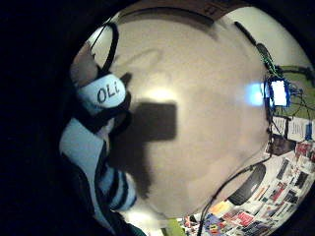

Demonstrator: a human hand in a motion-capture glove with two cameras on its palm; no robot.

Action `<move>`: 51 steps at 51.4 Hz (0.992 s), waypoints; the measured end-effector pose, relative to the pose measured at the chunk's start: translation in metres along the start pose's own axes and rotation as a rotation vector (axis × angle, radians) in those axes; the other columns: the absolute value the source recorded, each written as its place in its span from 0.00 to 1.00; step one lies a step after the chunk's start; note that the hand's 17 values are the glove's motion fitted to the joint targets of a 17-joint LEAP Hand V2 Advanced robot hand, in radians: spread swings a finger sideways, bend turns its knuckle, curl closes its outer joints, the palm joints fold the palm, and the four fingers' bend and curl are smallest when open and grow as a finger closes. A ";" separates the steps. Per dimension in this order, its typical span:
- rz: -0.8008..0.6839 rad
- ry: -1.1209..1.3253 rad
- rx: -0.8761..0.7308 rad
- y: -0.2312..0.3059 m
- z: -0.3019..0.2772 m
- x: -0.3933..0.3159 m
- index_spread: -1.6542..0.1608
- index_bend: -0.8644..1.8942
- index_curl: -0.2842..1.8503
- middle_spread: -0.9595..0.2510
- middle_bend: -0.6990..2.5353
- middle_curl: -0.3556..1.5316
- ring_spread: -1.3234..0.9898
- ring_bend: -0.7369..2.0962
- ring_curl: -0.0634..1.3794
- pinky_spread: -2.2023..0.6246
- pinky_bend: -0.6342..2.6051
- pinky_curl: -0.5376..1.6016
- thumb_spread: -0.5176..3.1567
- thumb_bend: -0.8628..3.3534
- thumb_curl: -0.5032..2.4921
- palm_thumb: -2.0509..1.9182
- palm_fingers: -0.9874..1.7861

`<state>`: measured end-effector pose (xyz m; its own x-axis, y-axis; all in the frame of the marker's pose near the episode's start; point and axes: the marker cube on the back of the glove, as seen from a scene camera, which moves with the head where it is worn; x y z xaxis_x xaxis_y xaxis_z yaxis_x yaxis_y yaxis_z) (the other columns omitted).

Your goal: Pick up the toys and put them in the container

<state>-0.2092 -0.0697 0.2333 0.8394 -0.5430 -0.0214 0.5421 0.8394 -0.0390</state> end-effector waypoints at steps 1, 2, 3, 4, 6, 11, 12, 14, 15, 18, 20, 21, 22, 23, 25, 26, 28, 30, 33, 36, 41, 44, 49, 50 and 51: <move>0.006 -0.008 -0.004 -0.002 0.000 0.002 0.77 0.41 0.29 0.70 0.34 0.32 0.45 0.58 0.35 0.65 0.55 0.46 0.41 0.25 0.38 0.68 0.66; 0.016 -0.006 -0.002 -0.004 -0.002 0.004 0.77 0.41 0.30 0.69 0.34 0.32 0.45 0.58 0.35 0.65 0.55 0.46 0.41 0.25 0.39 0.68 0.66; 0.031 -0.001 0.003 -0.006 -0.004 0.006 0.77 0.42 0.30 0.68 0.35 0.33 0.44 0.58 0.36 0.64 0.55 0.46 0.40 0.25 0.39 0.68 0.67; 0.051 0.008 0.008 -0.008 -0.007 0.008 0.77 0.43 0.31 0.67 0.35 0.33 0.44 0.58 0.36 0.64 0.55 0.46 0.39 0.25 0.39 0.68 0.67; 0.101 0.030 0.018 -0.011 -0.012 0.010 0.77 0.44 0.32 0.66 0.36 0.34 0.43 0.58 0.37 0.64 0.54 0.46 0.38 0.25 0.40 0.68 0.69; 0.214 0.075 0.032 -0.015 -0.031 0.011 0.77 0.46 0.34 0.62 0.39 0.36 0.41 0.58 0.38 0.64 0.53 0.46 0.35 0.24 0.42 0.69 0.70; 0.228 0.078 0.033 -0.014 -0.035 0.009 0.77 0.47 0.35 0.62 0.39 0.37 0.41 0.58 0.39 0.64 0.53 0.46 0.34 0.24 0.42 0.69 0.70; 0.251 0.084 0.037 -0.014 -0.045 0.005 0.77 0.47 0.36 0.60 0.40 0.37 0.41 0.59 0.39 0.63 0.53 0.46 0.33 0.24 0.42 0.69 0.70; 0.260 0.090 0.041 -0.015 -0.051 0.005 0.77 0.47 0.37 0.60 0.40 0.38 0.41 0.59 0.40 0.63 0.53 0.46 0.33 0.24 0.43 0.69 0.70; 0.276 0.118 0.059 -0.021 -0.074 0.010 0.77 0.48 0.38 0.59 0.41 0.39 0.40 0.59 0.41 0.63 0.54 0.47 0.32 0.24 0.44 0.69 0.70; 0.281 0.137 0.078 -0.024 -0.092 0.013 0.77 0.48 0.39 0.58 0.41 0.40 0.40 0.59 0.42 0.63 0.54 0.47 0.31 0.24 0.44 0.69 0.69; 0.283 0.147 0.088 -0.026 -0.101 0.013 0.77 0.49 0.39 0.57 0.42 0.40 0.40 0.59 0.42 0.63 0.54 0.47 0.30 0.24 0.44 0.69 0.69; 0.285 0.155 0.098 -0.028 -0.110 0.013 0.77 0.49 0.40 0.57 0.42 0.41 0.40 0.60 0.42 0.63 0.54 0.47 0.30 0.24 0.45 0.69 0.69; 0.288 0.159 0.109 -0.029 -0.119 0.013 0.77 0.49 0.40 0.57 0.42 0.41 0.40 0.60 0.43 0.63 0.54 0.47 0.30 0.23 0.45 0.69 0.69; 0.299 0.157 0.137 -0.033 -0.137 0.012 0.77 0.49 0.41 0.56 0.42 0.42 0.39 0.60 0.43 0.63 0.54 0.47 0.29 0.23 0.45 0.69 0.69; 0.306 0.155 0.155 -0.036 -0.148 0.012 0.77 0.49 0.42 0.56 0.42 0.42 0.39 0.60 0.44 0.63 0.54 0.47 0.29 0.23 0.45 0.69 0.69; 0.316 0.155 0.197 -0.044 -0.170 0.014 0.77 0.49 0.43 0.55 0.43 0.43 0.39 0.60 0.44 0.63 0.55 0.47 0.28 0.23 0.46 0.69 0.68; 0.330 0.144 0.231 -0.051 -0.191 0.015 0.78 0.49 0.43 0.55 0.43 0.44 0.39 0.60 0.45 0.63 0.55 0.48 0.28 0.23 0.46 0.69 0.68; 0.358 0.110 0.265 -0.059 -0.216 0.010 0.78 0.50 0.45 0.54 0.44 0.45 0.39 0.61 0.46 0.63 0.55 0.48 0.27 0.23 0.47 0.69 0.68; 0.376 0.101 0.302 -0.071 -0.244 0.012 0.78 0.50 0.46 0.54 0.44 0.46 0.39 0.61 0.46 0.63 0.56 0.48 0.26 0.23 0.48 0.69 0.68; 0.418 0.102 0.366 -0.096 -0.287 0.009 0.78 0.50 0.48 0.53 0.45 0.49 0.39 0.62 0.48 0.63 0.56 0.48 0.25 0.22 0.48 0.69 0.67; 0.455 0.100 0.364 -0.111 -0.307 -0.001 0.78 0.51 0.50 0.53 0.45 0.50 0.39 0.62 0.49 0.63 0.57 0.49 0.25 0.22 0.49 0.69 0.66; 0.522 0.091 0.384 -0.144 -0.332 -0.005 0.78 0.51 0.52 0.52 0.45 0.52 0.39 0.63 0.51 0.63 0.57 0.49 0.24 0.22 0.50 0.69 0.66; 0.538 0.084 0.392 -0.152 -0.336 -0.005 0.78 0.51 0.52 0.52 0.45 0.53 0.39 0.63 0.51 0.63 0.57 0.49 0.24 0.22 0.50 0.69 0.66; 0.552 0.078 0.397 -0.160 -0.339 -0.005 0.78 0.51 0.53 0.52 0.45 0.53 0.39 0.63 0.51 0.63 0.58 0.49 0.24 0.22 0.50 0.69 0.65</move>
<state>-0.3134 -0.2082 -0.0988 0.9998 -0.0208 -0.0050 0.0212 0.9298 0.3674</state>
